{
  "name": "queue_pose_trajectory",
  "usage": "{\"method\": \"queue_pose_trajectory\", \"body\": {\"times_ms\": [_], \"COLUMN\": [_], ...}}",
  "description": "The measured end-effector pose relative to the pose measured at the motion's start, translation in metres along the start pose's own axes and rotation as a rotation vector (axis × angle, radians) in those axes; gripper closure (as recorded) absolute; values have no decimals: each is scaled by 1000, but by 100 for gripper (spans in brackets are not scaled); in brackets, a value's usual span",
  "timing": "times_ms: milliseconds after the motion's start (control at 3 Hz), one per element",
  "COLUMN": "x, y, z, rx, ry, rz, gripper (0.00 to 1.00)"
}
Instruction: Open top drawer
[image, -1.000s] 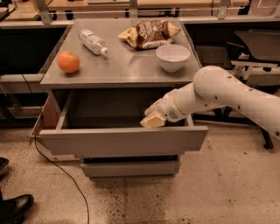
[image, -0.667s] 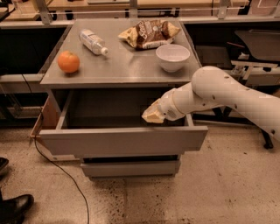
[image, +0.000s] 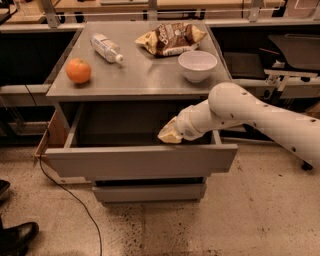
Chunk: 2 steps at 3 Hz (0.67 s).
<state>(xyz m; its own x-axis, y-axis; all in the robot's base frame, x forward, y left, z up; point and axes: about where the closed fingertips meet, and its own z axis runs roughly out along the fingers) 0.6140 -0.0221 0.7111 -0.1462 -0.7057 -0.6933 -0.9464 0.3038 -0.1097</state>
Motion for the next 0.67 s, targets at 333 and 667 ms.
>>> {"method": "queue_pose_trajectory", "body": {"times_ms": [333,667], "x": [8,17], "y": [-3,-1], "z": [15,23], "rx": [-4,-11], "ry": [40,93], "rz": [-50,-102], "gripper": [100,100]}}
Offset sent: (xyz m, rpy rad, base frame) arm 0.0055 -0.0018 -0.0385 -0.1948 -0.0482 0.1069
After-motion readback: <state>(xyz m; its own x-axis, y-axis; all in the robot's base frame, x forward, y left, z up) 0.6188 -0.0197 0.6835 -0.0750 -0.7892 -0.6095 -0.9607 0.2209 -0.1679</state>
